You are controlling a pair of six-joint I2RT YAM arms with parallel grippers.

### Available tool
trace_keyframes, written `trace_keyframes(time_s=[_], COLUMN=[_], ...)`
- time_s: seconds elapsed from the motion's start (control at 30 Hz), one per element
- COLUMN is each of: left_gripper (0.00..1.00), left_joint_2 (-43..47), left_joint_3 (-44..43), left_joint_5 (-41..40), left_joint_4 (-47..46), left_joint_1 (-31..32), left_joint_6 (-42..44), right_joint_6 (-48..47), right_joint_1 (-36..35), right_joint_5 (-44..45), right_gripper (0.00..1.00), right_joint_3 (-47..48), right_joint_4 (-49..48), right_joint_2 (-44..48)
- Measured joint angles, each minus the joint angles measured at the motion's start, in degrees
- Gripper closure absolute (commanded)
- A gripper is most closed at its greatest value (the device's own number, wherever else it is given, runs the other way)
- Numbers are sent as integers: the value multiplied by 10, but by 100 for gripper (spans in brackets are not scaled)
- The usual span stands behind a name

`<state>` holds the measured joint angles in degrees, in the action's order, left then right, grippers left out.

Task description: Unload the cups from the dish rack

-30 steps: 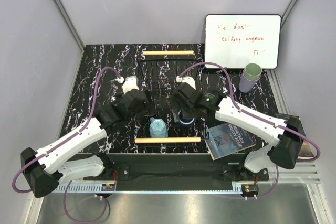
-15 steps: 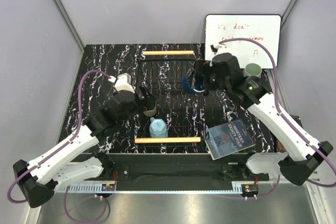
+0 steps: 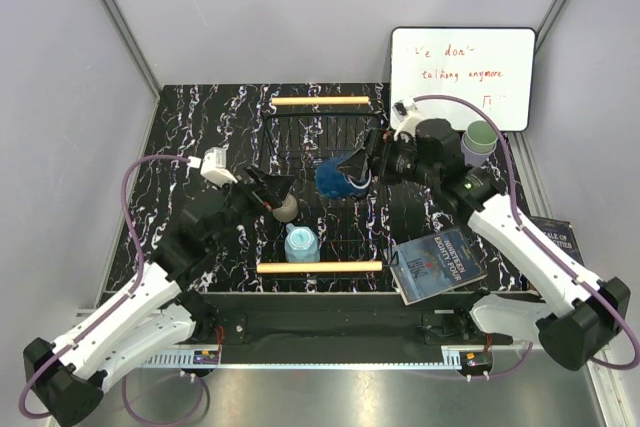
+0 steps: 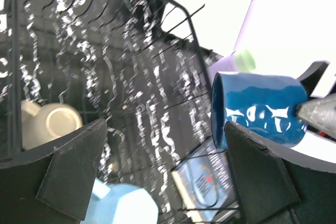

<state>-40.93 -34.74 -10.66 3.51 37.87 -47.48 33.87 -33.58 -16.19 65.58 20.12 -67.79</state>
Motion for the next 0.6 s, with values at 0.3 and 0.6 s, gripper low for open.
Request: trace_keyframes(time_s=[0.3,0.6], left_gripper=[1,1], left_joint_2=[2,-46], left_joint_3=[75,70], left_joint_5=[101,221], left_joint_4=[-155,-247], left_joint_1=[-71,-85], left_joint_6=[-76,-92], right_joint_6=[153,294], right_joint_1=[91,123], right_joint_5=[-122,-192], right_gripper=[100,100], right_joint_3=[-196,-280], right_joint_4=[-310,-515], right_joint_2=[103,47])
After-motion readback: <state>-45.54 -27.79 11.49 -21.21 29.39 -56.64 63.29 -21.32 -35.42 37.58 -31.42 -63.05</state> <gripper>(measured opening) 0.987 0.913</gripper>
